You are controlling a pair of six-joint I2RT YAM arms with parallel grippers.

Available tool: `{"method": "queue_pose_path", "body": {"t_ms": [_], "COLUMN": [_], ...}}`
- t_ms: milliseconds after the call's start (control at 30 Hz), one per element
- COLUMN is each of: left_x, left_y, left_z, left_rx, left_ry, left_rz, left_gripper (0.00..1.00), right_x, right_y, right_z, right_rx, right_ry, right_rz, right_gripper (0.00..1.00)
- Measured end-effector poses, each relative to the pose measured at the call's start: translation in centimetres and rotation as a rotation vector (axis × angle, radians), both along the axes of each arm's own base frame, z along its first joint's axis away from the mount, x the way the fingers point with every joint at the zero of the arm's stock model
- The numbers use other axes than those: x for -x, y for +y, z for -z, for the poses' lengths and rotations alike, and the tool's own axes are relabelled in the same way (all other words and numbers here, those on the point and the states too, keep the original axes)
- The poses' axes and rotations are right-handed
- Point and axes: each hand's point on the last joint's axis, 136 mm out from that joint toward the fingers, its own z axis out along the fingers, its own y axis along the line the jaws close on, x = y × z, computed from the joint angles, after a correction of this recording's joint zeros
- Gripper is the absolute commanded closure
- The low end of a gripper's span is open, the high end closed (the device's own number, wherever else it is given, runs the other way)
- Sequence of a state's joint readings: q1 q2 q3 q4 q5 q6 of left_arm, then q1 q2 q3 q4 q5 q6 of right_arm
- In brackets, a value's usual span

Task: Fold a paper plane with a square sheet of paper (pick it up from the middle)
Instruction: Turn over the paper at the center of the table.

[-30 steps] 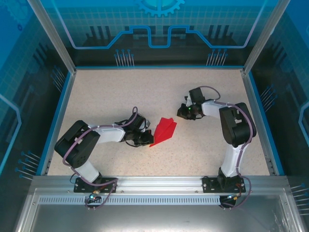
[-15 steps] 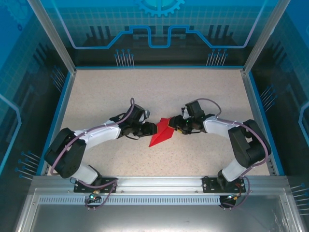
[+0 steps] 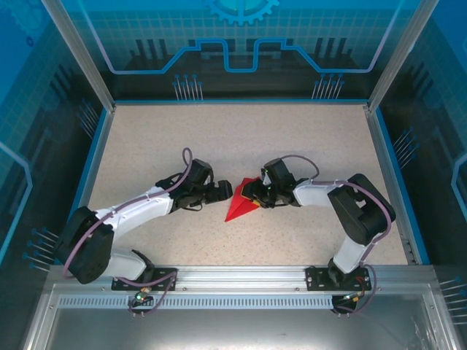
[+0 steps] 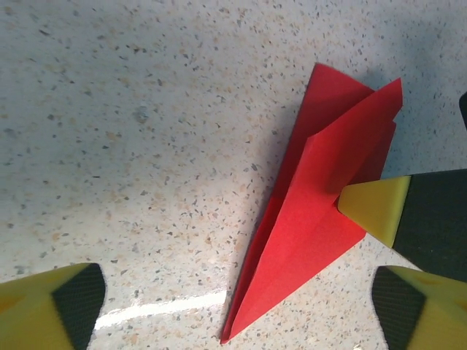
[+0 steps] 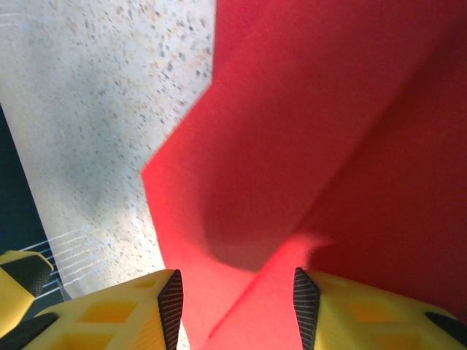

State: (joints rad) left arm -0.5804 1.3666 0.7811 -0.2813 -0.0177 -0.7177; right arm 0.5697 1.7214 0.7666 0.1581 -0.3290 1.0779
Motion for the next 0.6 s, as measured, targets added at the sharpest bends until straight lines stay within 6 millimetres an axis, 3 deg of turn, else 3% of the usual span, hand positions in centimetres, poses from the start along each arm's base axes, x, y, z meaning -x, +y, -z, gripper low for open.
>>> {"method": "queue_pose_path", "body": {"t_ms": [267, 600], "left_x": [-0.7, -0.6], "left_y": [2.1, 1.6], "left_z": [0.3, 0.1], "left_rx": [0.023, 0.186], "left_ry": [0.029, 0.131], "left_rz": [-0.086, -0.073], "left_gripper": [0.01, 0.01], "right_x": [-1.2, -2.4], "right_y": [0.8, 2.0], "right_z": [0.4, -1.1], "right_rx": [-0.036, -0.123], "right_ry": [-0.028, -0.122], "right_rz": [0.016, 0.020], "right_gripper": [0.69, 0.92]}}
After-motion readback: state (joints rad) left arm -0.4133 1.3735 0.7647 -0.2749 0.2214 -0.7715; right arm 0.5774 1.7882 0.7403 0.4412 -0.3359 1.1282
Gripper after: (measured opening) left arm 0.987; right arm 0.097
